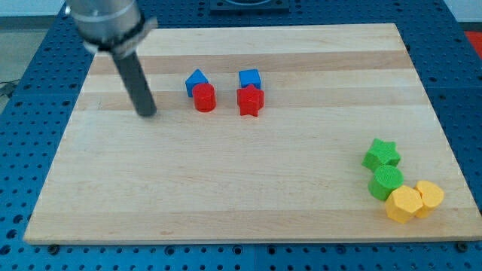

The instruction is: Move the blue triangle to the top left of the red star

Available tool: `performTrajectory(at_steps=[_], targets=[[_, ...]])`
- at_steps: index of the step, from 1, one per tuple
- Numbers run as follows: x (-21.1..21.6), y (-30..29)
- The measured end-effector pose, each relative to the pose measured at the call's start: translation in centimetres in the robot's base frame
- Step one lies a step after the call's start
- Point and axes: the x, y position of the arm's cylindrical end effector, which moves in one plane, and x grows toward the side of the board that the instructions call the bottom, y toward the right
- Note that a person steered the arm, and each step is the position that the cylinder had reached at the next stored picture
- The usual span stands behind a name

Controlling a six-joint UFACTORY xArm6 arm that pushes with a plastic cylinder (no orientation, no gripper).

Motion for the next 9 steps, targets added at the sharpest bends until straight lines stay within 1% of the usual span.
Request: performTrajectory(at_steps=[1,2,3,4,6,7,9], targets=[[-8.5,0.0],[-9.3,0.0],[-6.5,1.8],[-2.4,5.9],[-1.8,10.1],[-1.0,11.3],[0.3,10.9]])
